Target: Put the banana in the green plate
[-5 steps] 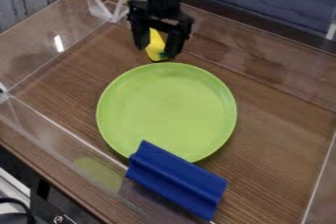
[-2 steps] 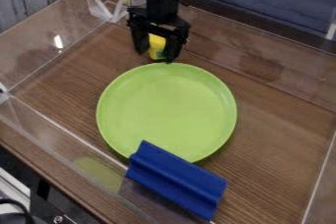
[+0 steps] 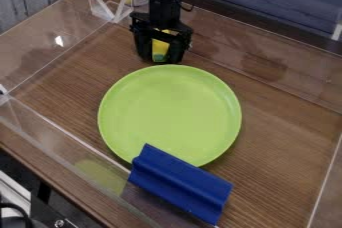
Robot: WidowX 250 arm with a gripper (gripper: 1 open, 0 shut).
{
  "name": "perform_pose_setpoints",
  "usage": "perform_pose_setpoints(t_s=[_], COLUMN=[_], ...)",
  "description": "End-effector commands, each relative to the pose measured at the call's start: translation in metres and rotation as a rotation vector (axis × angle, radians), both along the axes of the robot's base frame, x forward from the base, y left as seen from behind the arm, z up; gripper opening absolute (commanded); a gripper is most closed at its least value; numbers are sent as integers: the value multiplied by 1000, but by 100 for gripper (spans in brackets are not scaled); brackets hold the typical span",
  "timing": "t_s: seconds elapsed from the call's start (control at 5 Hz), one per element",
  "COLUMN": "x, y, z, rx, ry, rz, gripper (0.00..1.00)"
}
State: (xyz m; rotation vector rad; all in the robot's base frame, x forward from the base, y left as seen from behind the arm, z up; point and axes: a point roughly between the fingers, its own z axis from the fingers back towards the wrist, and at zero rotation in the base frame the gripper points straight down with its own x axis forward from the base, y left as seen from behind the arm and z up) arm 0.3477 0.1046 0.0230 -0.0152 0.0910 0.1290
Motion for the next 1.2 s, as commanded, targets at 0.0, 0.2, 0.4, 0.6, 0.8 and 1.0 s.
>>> perform_pose_setpoints(t_s=[0.0, 0.2, 0.4, 0.6, 0.8, 1.0], x=[8, 6, 4, 2, 0, 0], y=[6, 5, 2, -1, -5, -5], z=[11, 16, 25, 38, 53, 53], rx=[11, 2, -9, -20, -29, -31], ry=[-51, -61, -76, -96, -121, -128], rz=[10, 13, 12, 11, 9, 10], gripper=[0, 0, 0, 0, 0, 0])
